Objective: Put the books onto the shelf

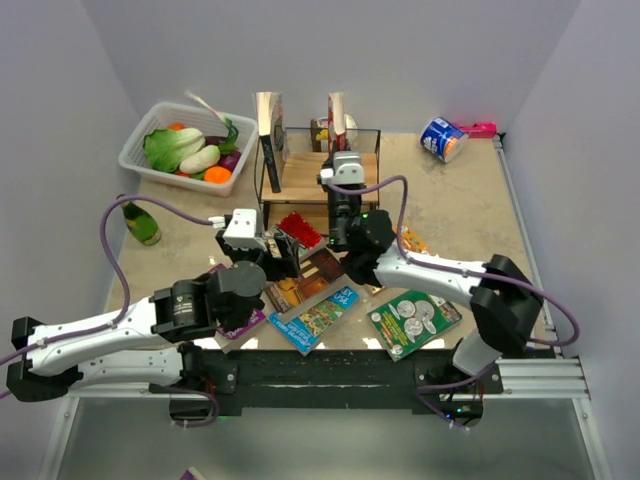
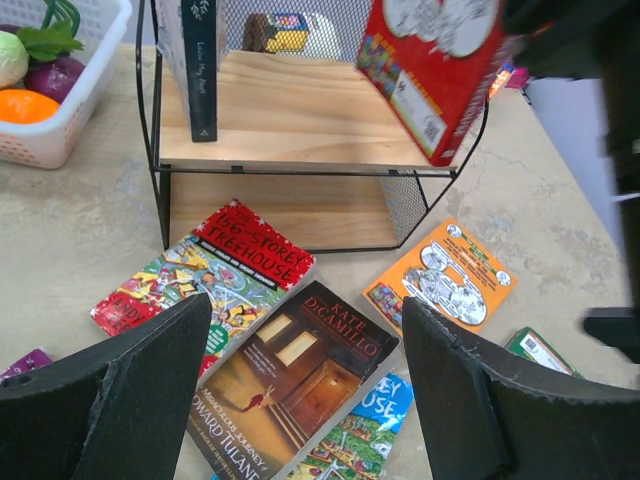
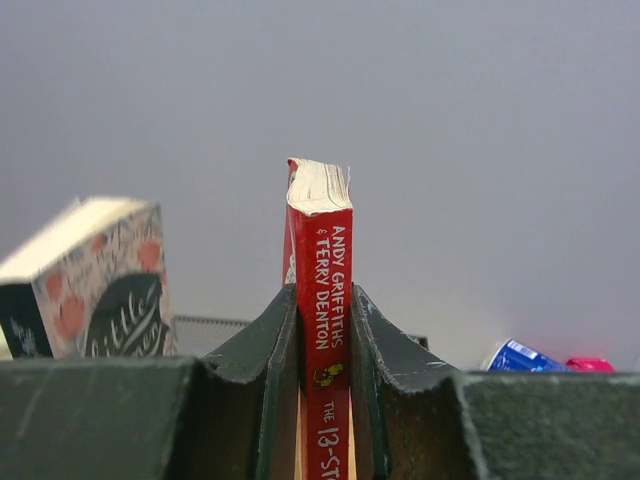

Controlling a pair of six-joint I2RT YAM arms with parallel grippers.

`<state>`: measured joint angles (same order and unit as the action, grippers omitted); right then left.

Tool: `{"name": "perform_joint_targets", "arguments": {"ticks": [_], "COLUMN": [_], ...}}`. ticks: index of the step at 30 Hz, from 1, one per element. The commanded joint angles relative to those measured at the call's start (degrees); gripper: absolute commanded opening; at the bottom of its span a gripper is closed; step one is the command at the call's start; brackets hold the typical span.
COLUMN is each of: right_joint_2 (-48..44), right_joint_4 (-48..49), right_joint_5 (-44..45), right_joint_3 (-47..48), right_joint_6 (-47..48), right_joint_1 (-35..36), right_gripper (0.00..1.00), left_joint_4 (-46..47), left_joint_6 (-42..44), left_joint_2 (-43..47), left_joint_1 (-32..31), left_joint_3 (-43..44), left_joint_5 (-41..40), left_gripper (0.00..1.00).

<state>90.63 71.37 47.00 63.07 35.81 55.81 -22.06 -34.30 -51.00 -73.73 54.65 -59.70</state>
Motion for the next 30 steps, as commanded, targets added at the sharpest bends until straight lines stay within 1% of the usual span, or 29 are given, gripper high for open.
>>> {"name": "perform_joint_targets", "arguments": {"ticks": [1, 7, 11, 16, 21, 30], "right_joint_2": [2.79, 7.89, 9.12, 10.53, 14.39, 18.0], "right_joint_4": [16.61, 19.24, 21.26, 26.09, 29.96, 29.26], "right_joint_5": [-0.86, -0.6, -0.42, 0.54, 1.6, 1.07], "right_joint_3": [1.88, 3.2, 3.99, 4.87, 7.67, 11.9], "right_joint_6": [0.75, 1.63, 1.36, 1.37, 1.72, -2.06], "right_joint_1": [0.0, -0.09, -0.18, -0.88, -1.67, -3.69], "right_gripper": [0.0, 0.0, 0.0, 0.0, 0.0, 0.0], "left_joint_4": [1.15, -1.22, -3.06, -5.27, -5.36, -1.84], "left_joint_6": [-2.78, -5.95, -7.7, -9.73, -9.64, -7.71], "left_joint_2": [0.55, 4.5, 6.61, 8.11, 8.81, 9.26], "left_joint_1": [0.17, 0.17, 0.17, 0.17, 0.17, 0.17], "left_joint_3": [-1.21, -4.2, -6.05, -6.84, -7.63, -9.39], "left_joint_5": [0.29, 0.11, 0.81, 1.34, 1.26, -0.24], "left_gripper": [0.81, 0.81, 0.81, 0.81, 0.8, 0.81]}}
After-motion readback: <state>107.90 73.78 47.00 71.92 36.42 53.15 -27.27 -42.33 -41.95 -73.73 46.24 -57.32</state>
